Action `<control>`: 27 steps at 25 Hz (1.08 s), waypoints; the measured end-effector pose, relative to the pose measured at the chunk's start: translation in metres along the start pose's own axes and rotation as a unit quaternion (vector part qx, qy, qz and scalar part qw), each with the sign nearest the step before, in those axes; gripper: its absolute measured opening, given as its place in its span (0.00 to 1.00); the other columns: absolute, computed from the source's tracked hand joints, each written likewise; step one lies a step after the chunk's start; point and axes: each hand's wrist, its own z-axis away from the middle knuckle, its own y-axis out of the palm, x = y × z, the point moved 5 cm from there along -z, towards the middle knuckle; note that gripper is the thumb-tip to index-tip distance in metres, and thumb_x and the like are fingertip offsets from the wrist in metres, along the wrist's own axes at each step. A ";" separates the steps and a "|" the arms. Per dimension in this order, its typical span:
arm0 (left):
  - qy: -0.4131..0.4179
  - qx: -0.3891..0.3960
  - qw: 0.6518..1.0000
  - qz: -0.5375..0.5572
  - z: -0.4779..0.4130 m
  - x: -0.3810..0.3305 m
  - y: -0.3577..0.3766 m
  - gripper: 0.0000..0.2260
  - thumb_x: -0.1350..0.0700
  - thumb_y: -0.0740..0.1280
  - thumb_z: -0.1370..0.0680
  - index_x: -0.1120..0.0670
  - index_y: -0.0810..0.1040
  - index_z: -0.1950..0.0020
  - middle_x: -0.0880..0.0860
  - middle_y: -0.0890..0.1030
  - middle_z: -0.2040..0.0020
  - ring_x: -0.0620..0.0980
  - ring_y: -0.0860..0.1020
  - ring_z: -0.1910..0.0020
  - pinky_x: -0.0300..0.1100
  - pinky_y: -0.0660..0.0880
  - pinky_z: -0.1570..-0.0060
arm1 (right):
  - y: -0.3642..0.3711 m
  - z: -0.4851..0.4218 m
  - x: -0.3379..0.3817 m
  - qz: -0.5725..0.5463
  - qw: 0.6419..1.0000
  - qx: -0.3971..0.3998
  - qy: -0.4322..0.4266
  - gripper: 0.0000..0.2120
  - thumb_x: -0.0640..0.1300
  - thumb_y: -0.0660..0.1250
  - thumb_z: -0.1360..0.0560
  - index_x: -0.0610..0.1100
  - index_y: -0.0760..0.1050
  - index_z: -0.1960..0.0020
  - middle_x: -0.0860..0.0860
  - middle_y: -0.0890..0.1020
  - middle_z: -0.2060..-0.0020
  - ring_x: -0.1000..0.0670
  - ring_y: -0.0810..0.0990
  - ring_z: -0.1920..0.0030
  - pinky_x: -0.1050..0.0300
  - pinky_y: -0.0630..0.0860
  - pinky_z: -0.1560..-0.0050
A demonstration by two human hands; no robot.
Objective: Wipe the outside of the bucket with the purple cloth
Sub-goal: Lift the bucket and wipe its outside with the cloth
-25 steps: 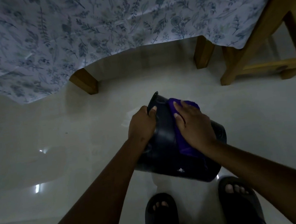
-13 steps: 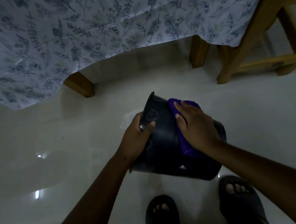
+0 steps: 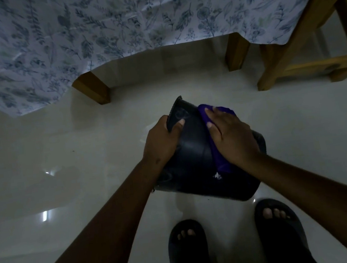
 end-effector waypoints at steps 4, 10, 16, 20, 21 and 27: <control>-0.034 -0.004 0.999 -0.030 -0.007 -0.002 0.004 0.14 0.45 0.61 0.20 0.56 0.73 0.46 0.52 0.77 0.54 0.53 0.76 0.56 0.41 0.68 0.60 | 0.015 0.052 0.018 0.082 0.996 -0.029 0.009 0.28 0.57 0.47 0.20 0.49 0.57 0.23 0.48 0.62 0.23 0.42 0.60 0.24 0.38 0.61 0.29; 0.007 0.038 0.998 0.056 0.004 -0.006 -0.002 0.13 0.48 0.64 0.21 0.54 0.73 0.41 0.48 0.77 0.51 0.44 0.76 0.56 0.32 0.70 0.62 | 0.005 0.014 0.014 0.053 0.998 -0.021 -0.028 0.25 0.55 0.47 0.19 0.50 0.59 0.24 0.48 0.65 0.25 0.44 0.65 0.26 0.42 0.65 0.30; 0.000 -0.018 0.999 0.034 0.021 0.008 -0.003 0.13 0.47 0.62 0.20 0.53 0.73 0.40 0.47 0.77 0.52 0.44 0.76 0.57 0.28 0.68 0.64 | 0.013 0.043 0.002 0.093 0.995 -0.022 -0.029 0.26 0.54 0.50 0.19 0.49 0.57 0.23 0.48 0.64 0.24 0.44 0.62 0.25 0.41 0.63 0.29; -0.003 -0.013 1.000 0.028 0.000 -0.007 0.001 0.13 0.47 0.62 0.20 0.53 0.73 0.41 0.48 0.76 0.53 0.41 0.73 0.61 0.30 0.66 0.66 | 0.019 0.066 0.018 0.122 0.989 -0.024 -0.073 0.28 0.56 0.49 0.20 0.50 0.54 0.22 0.48 0.60 0.23 0.43 0.58 0.24 0.38 0.59 0.30; -0.003 -0.013 1.000 0.029 -0.002 -0.006 0.002 0.13 0.47 0.62 0.20 0.54 0.73 0.40 0.48 0.77 0.52 0.44 0.74 0.59 0.32 0.67 0.65 | 0.014 0.048 0.018 0.116 0.990 -0.018 -0.075 0.27 0.56 0.48 0.20 0.50 0.55 0.22 0.48 0.61 0.23 0.43 0.58 0.24 0.39 0.60 0.30; -0.024 -0.014 1.000 0.006 -0.011 -0.010 0.002 0.15 0.48 0.61 0.20 0.56 0.72 0.39 0.50 0.76 0.51 0.48 0.74 0.55 0.35 0.67 0.62 | 0.005 0.021 -0.003 0.084 0.996 -0.038 -0.013 0.27 0.55 0.46 0.20 0.47 0.60 0.24 0.46 0.66 0.25 0.42 0.65 0.27 0.38 0.67 0.32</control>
